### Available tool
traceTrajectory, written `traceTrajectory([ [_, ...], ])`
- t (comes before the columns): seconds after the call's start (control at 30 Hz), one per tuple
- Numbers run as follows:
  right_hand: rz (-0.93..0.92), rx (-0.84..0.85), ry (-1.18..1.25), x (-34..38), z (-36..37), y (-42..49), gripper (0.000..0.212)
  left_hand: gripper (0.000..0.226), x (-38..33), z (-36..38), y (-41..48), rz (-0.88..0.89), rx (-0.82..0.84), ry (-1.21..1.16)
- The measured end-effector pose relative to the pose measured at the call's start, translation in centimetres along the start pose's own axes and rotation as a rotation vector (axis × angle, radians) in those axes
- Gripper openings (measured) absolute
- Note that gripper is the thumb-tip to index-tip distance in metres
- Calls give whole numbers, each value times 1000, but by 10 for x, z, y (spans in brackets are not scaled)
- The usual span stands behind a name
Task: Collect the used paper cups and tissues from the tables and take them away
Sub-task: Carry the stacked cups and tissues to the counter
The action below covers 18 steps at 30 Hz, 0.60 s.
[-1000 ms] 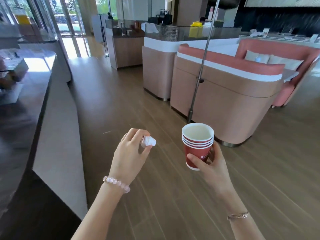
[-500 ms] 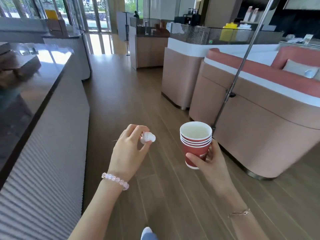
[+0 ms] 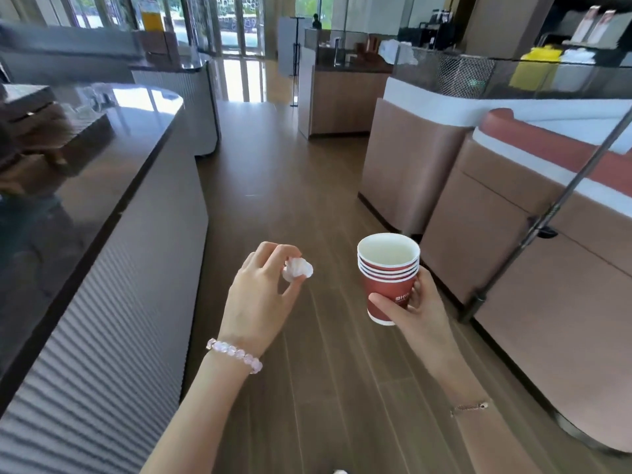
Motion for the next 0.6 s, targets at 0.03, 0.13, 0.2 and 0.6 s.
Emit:
traceTrajectory([
  [0.03, 2, 17, 1, -4, 10, 16, 62, 12, 11, 3, 9, -9, -5, 7],
  [0.13, 2, 72, 3, -17, 44, 63, 63, 16, 45, 16, 38, -22, -26, 44],
  [0.2, 0, 104, -1, -27, 67, 96, 62, 17, 70, 28, 59, -43, -36, 76],
  [0.6, 14, 230, 69, -52, 190, 343, 58, 16, 198, 128, 264, -78, -35, 221],
])
Point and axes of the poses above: each hand's wrist, its own y-axis towards the middle knuckle, its own z-axis out of the palm, x = y × z, the point moved 10 cm from there along y, towards the middle knuckle, and after that the axes turned 6 degrees about -x, right-handed, at the moved point
